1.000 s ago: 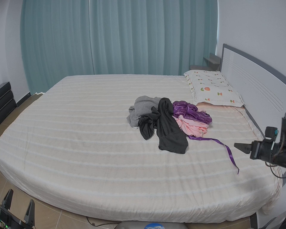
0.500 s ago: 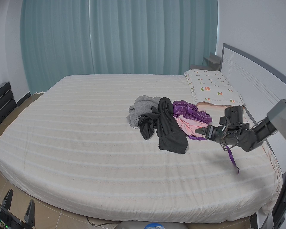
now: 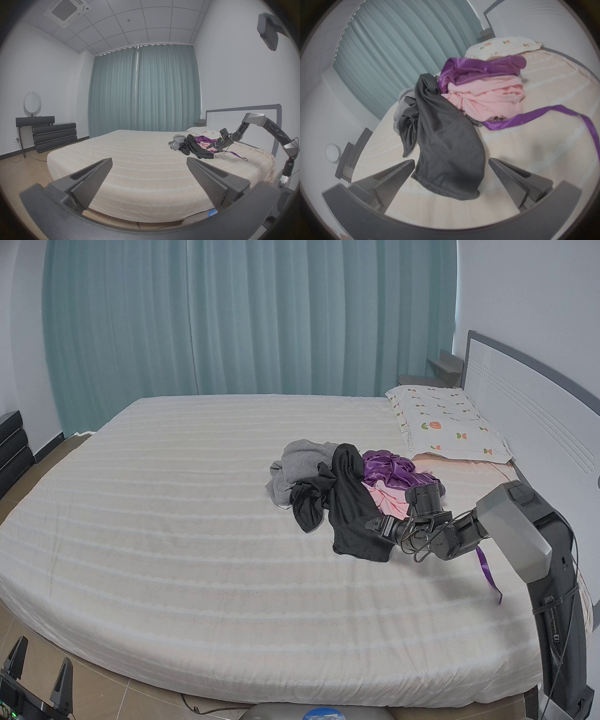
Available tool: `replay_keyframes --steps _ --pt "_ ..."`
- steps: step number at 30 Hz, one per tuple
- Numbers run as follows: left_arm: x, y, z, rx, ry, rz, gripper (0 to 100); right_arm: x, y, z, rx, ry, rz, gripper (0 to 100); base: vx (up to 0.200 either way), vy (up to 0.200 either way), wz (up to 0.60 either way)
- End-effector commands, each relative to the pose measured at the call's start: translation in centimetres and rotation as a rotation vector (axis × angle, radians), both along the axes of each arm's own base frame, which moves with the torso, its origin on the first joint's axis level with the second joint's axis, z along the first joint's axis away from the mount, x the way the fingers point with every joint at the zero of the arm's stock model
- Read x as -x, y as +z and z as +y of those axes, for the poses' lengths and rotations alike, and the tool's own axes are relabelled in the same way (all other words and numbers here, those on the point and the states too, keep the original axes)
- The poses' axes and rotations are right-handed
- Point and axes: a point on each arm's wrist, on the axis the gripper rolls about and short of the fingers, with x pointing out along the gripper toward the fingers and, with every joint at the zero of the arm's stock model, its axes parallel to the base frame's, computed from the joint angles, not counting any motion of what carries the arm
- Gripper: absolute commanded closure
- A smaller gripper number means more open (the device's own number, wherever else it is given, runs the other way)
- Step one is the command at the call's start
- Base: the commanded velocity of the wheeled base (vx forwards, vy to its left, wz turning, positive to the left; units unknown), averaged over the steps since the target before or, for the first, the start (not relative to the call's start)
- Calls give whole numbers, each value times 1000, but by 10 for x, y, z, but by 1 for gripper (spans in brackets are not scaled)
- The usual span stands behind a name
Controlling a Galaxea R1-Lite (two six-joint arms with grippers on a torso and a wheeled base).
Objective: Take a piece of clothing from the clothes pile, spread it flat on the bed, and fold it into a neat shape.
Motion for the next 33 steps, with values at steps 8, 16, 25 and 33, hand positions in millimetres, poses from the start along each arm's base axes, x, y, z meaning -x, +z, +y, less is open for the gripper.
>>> replay_keyframes --steps 8,16,25,33 --pt "0 -5 0 1 0 1 0 -17 -39 10 -38 -37 46 0 0 0 0" --pt "0 -5 0 1 0 1 0 -28 -47 13 -56 -46 20 0 0 0 0" --pt "0 -5 0 1 0 1 0 -24 -40 17 -83 -62 19 100 0 0 0" --pt "0 -5 0 1 0 1 0 8 12 6 -169 -100 17 100 0 0 0"
